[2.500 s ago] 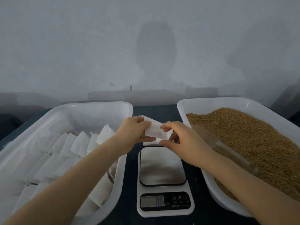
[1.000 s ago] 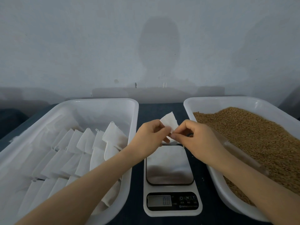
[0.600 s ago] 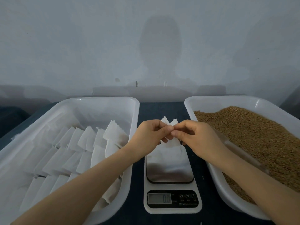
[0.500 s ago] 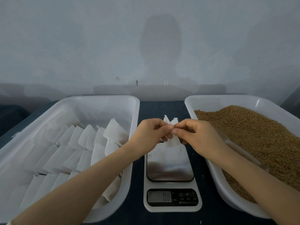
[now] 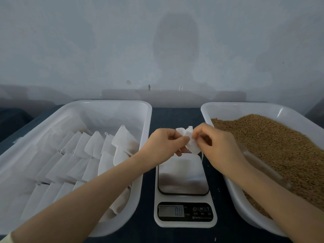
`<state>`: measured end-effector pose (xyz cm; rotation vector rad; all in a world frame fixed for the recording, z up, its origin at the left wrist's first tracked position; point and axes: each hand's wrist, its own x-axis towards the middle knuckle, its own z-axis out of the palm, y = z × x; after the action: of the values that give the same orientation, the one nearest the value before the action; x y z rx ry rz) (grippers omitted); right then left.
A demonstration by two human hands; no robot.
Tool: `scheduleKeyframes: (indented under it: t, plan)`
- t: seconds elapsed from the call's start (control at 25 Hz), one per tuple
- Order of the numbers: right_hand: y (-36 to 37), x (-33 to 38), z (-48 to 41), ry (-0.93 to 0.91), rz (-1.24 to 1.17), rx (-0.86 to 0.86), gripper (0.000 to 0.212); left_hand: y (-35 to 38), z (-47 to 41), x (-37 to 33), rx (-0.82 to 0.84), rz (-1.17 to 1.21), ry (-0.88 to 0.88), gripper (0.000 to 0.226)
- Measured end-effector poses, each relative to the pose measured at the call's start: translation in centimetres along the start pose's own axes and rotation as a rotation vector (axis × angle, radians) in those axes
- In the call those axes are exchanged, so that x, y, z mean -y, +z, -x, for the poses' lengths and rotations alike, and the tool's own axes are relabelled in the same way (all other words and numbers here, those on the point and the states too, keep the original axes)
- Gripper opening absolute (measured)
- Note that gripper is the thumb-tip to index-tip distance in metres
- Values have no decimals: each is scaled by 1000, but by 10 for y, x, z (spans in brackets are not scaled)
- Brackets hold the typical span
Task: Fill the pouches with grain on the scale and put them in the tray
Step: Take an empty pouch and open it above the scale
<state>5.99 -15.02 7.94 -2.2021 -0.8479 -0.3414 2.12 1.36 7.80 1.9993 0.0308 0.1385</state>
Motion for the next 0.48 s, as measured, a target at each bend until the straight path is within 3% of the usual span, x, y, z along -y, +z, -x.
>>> scheduleKeyframes:
  t: [0.16, 0.28, 0.48]
  plan:
    - [2, 0, -2, -50, 116, 119, 27, 0, 0, -1, -6, 20, 17, 23]
    - [3, 2, -1, -16, 61, 156, 22, 1, 2, 0, 2, -7, 70, 22]
    - [0, -2, -4, 157, -25, 51, 18, 2, 6, 0, 74, -4, 162, 16]
